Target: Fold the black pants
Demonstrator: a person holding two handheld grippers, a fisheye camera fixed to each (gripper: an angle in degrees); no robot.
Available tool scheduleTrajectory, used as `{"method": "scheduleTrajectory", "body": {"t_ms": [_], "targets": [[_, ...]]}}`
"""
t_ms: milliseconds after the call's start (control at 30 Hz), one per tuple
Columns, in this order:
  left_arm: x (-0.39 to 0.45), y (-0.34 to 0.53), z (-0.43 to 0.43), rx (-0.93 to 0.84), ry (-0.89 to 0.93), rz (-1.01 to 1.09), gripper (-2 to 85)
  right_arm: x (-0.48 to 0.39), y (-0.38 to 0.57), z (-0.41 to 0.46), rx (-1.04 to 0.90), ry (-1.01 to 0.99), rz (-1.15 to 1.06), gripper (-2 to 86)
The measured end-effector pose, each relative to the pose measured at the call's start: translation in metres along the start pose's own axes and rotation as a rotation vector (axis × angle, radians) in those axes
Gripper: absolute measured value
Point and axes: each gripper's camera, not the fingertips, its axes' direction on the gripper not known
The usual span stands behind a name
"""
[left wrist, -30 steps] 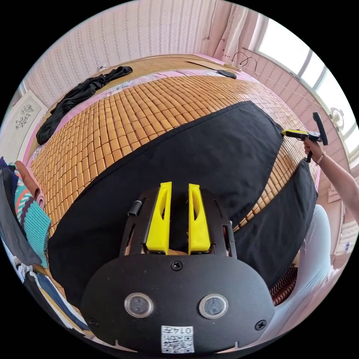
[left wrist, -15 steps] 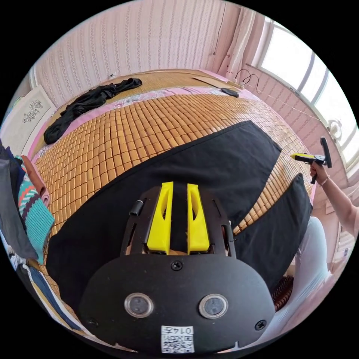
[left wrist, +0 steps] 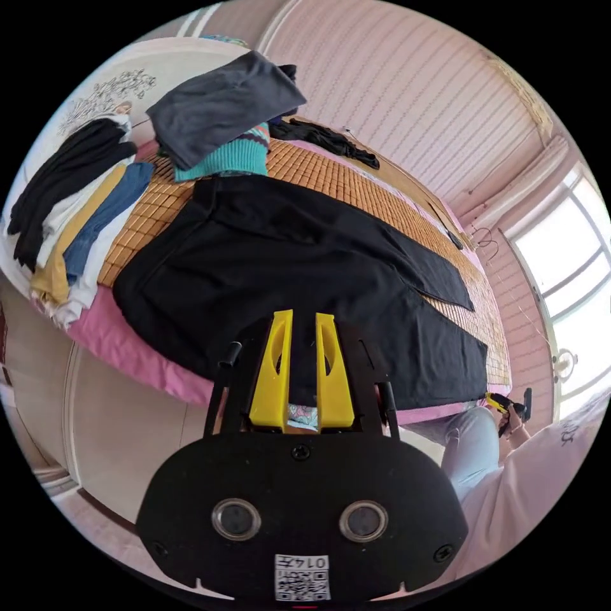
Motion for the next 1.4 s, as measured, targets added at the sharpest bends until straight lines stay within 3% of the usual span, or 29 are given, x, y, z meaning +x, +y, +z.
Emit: {"method": "scheduleTrajectory", "body": {"t_ms": [167,333,567,633,800,1067,1233,1400], "targets": [[-0.061,0.025,-0.012,0.027,0.021,-0.194,7.8,-0.004,0.003,-0.015,0.056,-0.099,-0.114,1.6],[-0.124,0.032,-0.02,0.074,0.008,-0.401,9.7,-0.004,0.002,-0.035,0.092,-0.063,-0.15,0.8],[-0.177,0.02,-0.004,0.093,0.087,-0.505,11.3,0.001,-0.009,-0.066,0.125,-0.053,-0.148,0.7],[-0.185,0.014,0.011,0.007,0.122,-0.526,9.3,-0.003,-0.013,-0.069,0.126,-0.037,-0.16,0.7],[-0.18,0.006,0.007,-0.058,0.065,-0.449,-0.1,-0.019,-0.03,-0.079,0.137,-0.019,-0.209,0.6],[-0.182,-0.005,-0.057,0.137,0.209,-0.346,-1.0,-0.061,-0.089,-0.099,0.177,-0.001,-0.341,0.6],[-0.154,-0.073,-0.077,0.249,0.215,-0.207,-1.0,-0.107,-0.158,-0.096,0.219,0.003,-0.417,0.5],[-0.126,-0.149,-0.053,0.228,0.113,-0.096,-1.0,-0.153,-0.237,-0.074,0.216,0.03,-0.435,0.7]]}}
